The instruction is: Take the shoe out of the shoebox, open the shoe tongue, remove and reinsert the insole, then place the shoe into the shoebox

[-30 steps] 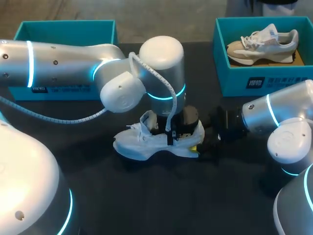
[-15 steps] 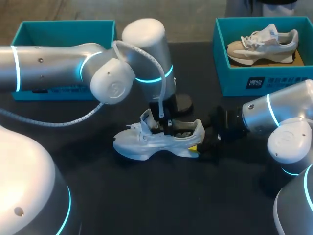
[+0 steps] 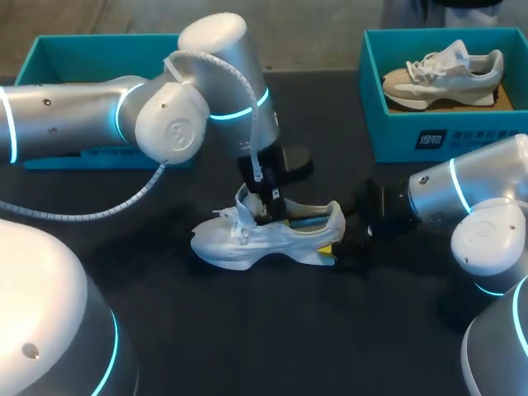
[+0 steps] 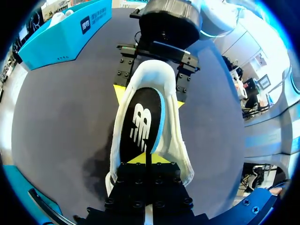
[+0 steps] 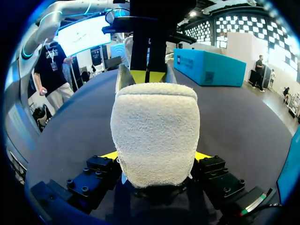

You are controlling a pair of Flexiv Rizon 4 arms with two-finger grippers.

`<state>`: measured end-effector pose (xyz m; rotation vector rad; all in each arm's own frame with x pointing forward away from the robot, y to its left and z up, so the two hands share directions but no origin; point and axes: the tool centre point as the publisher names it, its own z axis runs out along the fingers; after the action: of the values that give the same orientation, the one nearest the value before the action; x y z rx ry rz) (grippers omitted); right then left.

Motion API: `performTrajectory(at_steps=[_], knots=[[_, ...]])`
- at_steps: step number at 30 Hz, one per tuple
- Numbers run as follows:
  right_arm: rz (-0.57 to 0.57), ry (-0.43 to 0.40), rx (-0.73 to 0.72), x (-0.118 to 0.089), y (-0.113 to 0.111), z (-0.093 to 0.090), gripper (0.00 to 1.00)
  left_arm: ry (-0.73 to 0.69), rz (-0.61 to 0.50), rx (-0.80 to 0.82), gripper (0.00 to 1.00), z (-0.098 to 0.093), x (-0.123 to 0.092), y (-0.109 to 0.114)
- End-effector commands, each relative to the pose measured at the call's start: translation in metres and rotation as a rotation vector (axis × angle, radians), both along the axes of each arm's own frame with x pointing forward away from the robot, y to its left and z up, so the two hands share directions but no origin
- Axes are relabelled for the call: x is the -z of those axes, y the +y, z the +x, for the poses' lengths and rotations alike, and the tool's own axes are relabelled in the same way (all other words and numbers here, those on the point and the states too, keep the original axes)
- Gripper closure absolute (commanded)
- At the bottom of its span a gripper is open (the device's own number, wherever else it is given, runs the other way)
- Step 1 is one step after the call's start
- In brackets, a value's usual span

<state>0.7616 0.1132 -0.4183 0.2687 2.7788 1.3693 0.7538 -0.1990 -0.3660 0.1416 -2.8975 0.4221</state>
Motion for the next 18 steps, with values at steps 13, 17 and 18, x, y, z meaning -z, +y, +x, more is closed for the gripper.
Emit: performTrajectory(at_steps=[13,17,18], knots=[[-0.003,0.0,0.0,0.003,-0.002,0.002,1.0,-0.031,-0.045,0.002,1.0,-0.009,-0.022,0.003],[-0.003,0.0,0.0,0.003,-0.002,0.002,1.0,-0.091,-0.034,-0.039,1.0,-0.011,-0.028,0.008],[-0.003,0.0,0.0,0.003,-0.002,0.002,1.0,-0.103,-0.037,-0.047,1.0,-0.012,-0.03,0.009]])
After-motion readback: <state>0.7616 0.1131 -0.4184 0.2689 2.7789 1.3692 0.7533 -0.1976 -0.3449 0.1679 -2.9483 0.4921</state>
